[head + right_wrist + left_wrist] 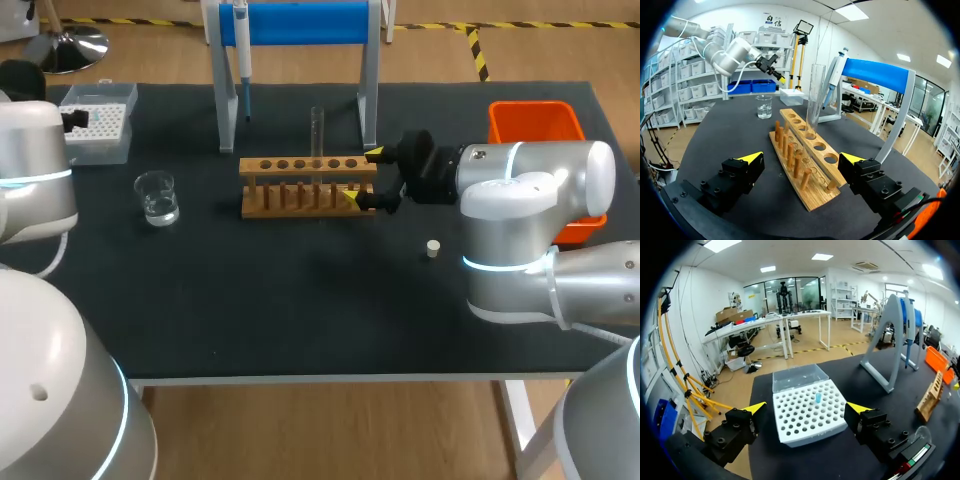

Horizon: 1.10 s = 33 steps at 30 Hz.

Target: Invert the test tube, pick up the pipette, mount the tip to pipette, aspirate from beaker and dispense into the tube, eject the tip, return the pipette, and cap with the stopper.

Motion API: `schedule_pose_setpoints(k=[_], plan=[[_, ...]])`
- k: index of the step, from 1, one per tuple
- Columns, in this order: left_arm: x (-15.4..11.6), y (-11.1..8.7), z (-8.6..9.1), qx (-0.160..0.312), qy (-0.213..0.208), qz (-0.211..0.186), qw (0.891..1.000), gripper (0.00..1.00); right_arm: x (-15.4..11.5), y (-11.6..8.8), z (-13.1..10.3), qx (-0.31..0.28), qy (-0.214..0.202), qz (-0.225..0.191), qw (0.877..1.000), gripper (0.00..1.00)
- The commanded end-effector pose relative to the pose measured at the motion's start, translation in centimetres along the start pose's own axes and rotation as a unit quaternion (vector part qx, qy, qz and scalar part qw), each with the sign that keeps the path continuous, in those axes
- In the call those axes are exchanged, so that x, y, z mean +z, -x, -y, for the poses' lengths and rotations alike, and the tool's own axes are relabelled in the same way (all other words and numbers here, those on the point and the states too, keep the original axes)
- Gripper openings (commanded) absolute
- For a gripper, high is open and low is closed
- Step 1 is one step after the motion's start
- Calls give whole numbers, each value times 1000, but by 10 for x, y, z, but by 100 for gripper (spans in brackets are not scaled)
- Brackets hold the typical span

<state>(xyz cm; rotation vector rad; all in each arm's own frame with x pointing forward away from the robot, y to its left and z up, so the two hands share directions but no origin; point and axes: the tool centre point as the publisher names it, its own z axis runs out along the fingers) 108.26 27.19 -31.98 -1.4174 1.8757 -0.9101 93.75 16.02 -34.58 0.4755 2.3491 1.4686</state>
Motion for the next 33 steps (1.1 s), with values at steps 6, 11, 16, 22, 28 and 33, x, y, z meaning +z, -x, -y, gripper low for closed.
schedule_pose_setpoints(k=[6,11,16,22,28,33], plan=[[24,-5,-2,-6,-4,6,1000,100,0,0,1,0,2,0,1000,100],[31,-10,-2,-8,-3,3,1000,100,0,0,1,0,2,0,1000,100],[39,-14,-1,-12,-6,2,1000,100,0,0,1,0,2,0,1000,100],[47,-18,0,-11,-8,-2,1000,100,0,0,1,0,2,0,1000,100],[55,-21,1,-10,-10,-7,1000,100,0,0,1,0,2,0,1000,100],[60,-21,1,-10,-10,-9,1000,49,0,0,1,0,2,0,1000,100]])
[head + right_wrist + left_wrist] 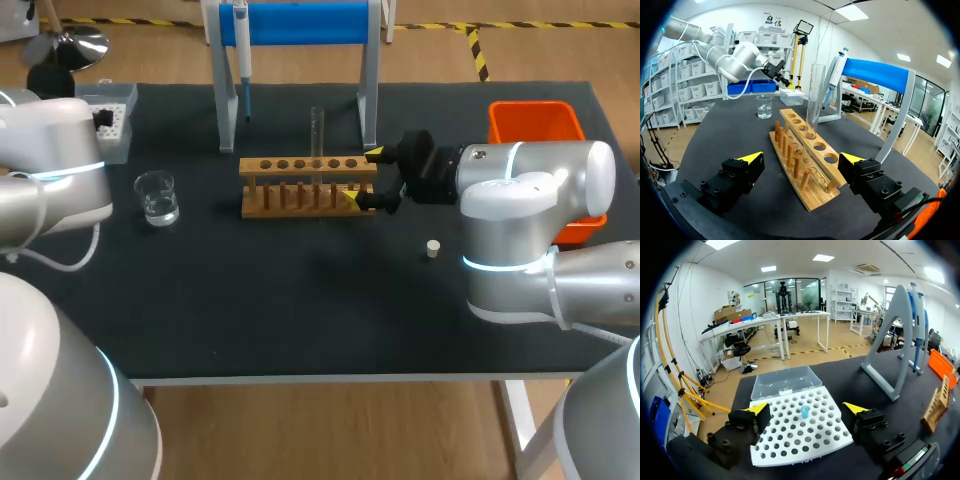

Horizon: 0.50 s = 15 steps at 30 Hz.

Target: Invert the test tube, pick up the pipette, mount the tip to pipette, aspirate from beaker and dispense into the tube, eject the tip, return the pipette, and cap with the stopper.

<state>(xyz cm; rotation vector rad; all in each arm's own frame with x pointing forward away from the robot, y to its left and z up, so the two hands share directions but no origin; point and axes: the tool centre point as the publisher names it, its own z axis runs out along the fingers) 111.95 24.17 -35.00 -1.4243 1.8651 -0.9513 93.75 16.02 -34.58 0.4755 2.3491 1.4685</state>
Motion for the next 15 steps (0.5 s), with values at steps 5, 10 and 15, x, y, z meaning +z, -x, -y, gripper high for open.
schedule_pose_setpoints(k=[5,10,15], plan=[[11,4,-1,-2,-1,0,1000,50,0,0,1,0,2,0,1000,100],[16,4,-1,-7,-2,2,1000,45,0,0,1,0,2,0,1000,100],[20,3,-1,-11,-4,2,1000,45,0,0,1,0,2,0,1000,100]])
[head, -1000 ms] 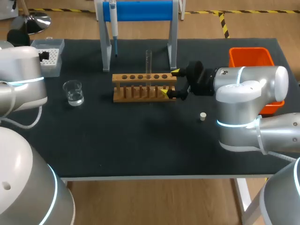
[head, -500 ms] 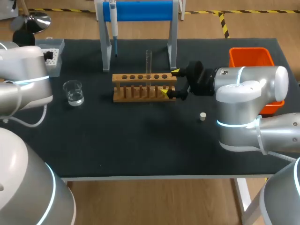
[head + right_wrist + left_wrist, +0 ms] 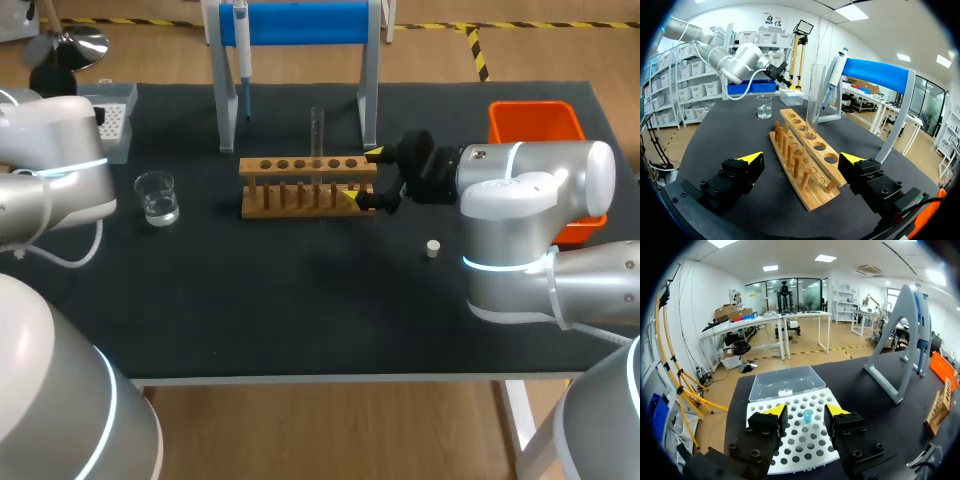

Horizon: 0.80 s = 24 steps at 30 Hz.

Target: Invert the test tube, pick up the pipette, mount the tip to pipette, aspirate from beaker and dispense into the tube, eject the tip, return the pipette, and cap with the stopper.

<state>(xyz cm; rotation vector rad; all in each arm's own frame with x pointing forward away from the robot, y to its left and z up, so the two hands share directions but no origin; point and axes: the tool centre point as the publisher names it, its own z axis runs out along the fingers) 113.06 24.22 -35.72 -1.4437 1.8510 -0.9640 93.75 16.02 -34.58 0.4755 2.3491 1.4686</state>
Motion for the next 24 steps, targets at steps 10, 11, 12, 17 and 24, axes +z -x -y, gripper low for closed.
schedule_pose_setpoints(k=[10,11,12,17,24], plan=[[9,1,-4,-5,1,1,1000,36,0,0,1,0,2,0,1000,100],[9,1,-4,-5,1,1,1000,37,0,0,1,0,2,0,1000,100],[9,1,-4,-5,1,1,1000,37,0,0,1,0,2,0,1000,100],[10,1,-5,-5,2,2,1000,37,0,0,1,0,2,0,1000,100],[10,1,-3,1,1,2,1000,37,0,0,1,0,2,0,1000,100]])
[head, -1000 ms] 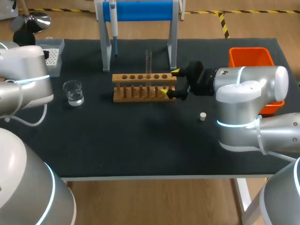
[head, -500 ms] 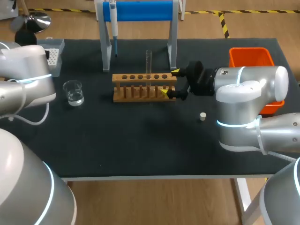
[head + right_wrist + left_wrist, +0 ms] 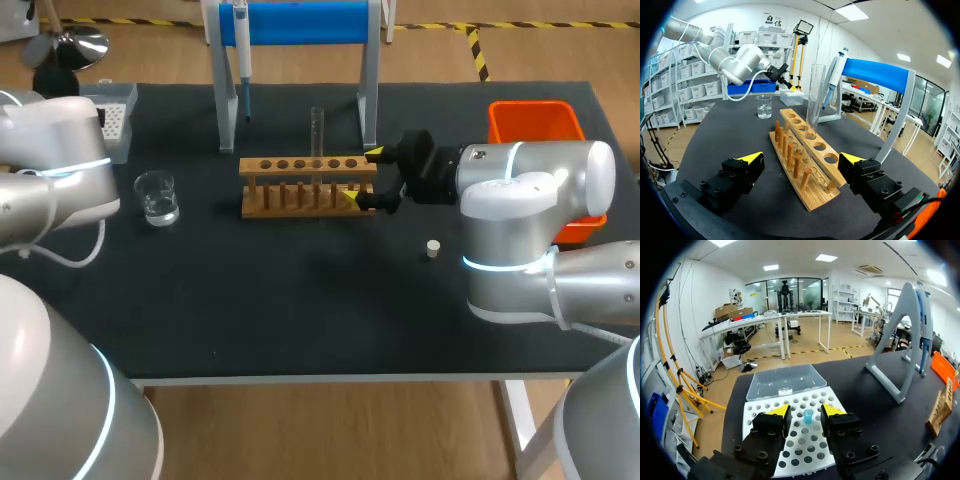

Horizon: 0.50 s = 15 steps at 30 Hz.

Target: Invert the test tube, pick up the pipette, mount the tip to pipette, aspirate from beaker and dispense into the tube, eject the tip, return the pipette, and cap with the stopper.

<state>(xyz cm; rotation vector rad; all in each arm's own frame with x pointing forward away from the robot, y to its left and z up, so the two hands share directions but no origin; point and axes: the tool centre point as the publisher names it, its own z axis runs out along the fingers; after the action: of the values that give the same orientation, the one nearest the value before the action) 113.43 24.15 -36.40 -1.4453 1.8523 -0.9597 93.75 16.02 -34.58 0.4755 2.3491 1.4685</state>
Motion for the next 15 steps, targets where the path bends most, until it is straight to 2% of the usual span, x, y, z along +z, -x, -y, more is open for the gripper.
schedule_pose_setpoints(k=[1,9,13,15], plan=[[3,1,0,1,0,1,1000,37,0,0,1,0,2,0,1000,100],[5,0,0,1,2,1,1000,36,0,0,1,0,2,0,1000,100],[6,-1,-1,2,3,-2,1000,31,0,0,1,0,2,0,1000,100],[6,-1,-1,3,4,-2,1000,20,0,0,1,0,2,0,1000,100]])
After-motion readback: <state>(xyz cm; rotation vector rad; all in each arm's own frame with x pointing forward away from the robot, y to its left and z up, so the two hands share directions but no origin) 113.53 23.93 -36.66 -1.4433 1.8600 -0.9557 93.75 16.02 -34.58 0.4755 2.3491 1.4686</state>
